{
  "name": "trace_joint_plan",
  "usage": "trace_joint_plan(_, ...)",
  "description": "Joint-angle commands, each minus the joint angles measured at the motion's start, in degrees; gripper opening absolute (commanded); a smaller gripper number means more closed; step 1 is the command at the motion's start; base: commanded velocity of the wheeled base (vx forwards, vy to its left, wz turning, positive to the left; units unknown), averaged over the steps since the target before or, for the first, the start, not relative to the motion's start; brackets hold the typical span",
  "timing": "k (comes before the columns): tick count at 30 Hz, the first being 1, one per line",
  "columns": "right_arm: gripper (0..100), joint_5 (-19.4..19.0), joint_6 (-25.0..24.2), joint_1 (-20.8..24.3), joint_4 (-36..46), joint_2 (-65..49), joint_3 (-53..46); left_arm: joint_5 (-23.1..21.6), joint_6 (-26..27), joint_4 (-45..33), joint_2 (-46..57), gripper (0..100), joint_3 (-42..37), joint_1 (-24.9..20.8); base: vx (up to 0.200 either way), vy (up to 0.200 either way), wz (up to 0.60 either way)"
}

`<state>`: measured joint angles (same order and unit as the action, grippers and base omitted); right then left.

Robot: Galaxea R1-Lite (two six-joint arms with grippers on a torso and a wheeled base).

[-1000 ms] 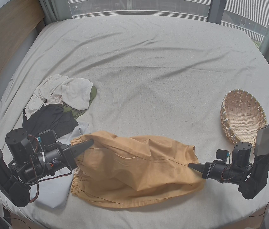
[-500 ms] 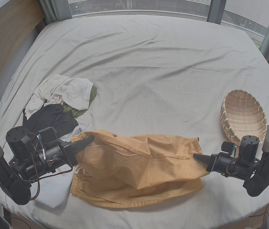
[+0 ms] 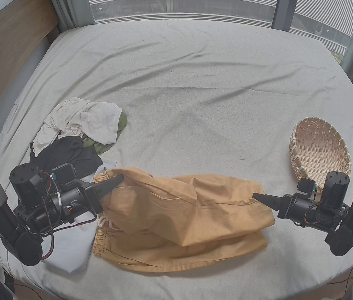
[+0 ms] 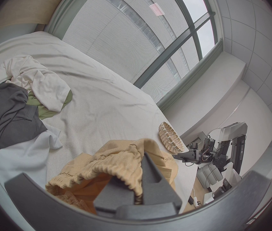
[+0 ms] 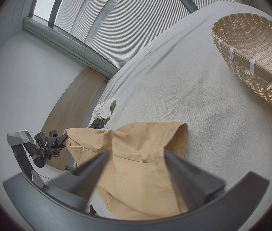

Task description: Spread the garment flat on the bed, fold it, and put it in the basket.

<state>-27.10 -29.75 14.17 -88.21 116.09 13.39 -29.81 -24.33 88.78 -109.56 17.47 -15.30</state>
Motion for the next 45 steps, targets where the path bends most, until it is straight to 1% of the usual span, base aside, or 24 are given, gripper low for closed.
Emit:
trace_joint_plan(1,100,-0.06,-0.49,0.69,-0.03,-0.6,-1.08,0.01,-0.01,0.07,-0.48,0,0.11,0.09,0.0,0.0,0.0)
trace_joint_plan(6,100,-0.06,-0.93,1.48,0.06,0.01,-1.26,0.01,-0.01,0.07,-0.48,0,0.11,0.09,0.0,0.0,0.0)
trace_joint_plan(10,100,-0.06,-0.84,1.04,-0.03,3.44,-0.73,0.01,-0.01,0.07,-0.48,0,0.11,0.09,0.0,0.0,0.0)
trace_joint_plan(14,100,-0.23,-1.02,1.04,-0.03,4.41,-0.55,0.01,-0.01,0.07,-0.48,0,0.11,0.09,0.0,0.0,0.0)
trace_joint_plan(20,100,-1.55,-1.1,2.36,-0.03,4.14,-0.73,0.01,-0.01,0.07,-0.48,0,0.11,0.09,0.0,0.0,0.0)
trace_joint_plan(32,100,-1.82,-1.28,4.91,-0.21,4.49,0.5,0.01,-0.01,0.07,-0.39,0,0.11,0.09,0.0,0.0,0.0)
trace_joint_plan(41,100,-1.73,-1.28,4.64,-0.29,7.4,3.05,0.01,-0.01,0.07,-0.39,0,0.11,0.09,0.0,0.0,0.0)
trace_joint_plan(42,0,-1.73,-1.28,4.64,-0.29,7.4,3.05,0.01,-0.01,0.07,-0.39,0,0.11,0.09,0.0,0.0,0.0)
trace_joint_plan(45,0,-1.82,-1.28,4.56,-0.29,7.4,3.67,0.01,-0.01,0.07,-0.39,0,0.11,0.09,0.0,0.0,0.0)
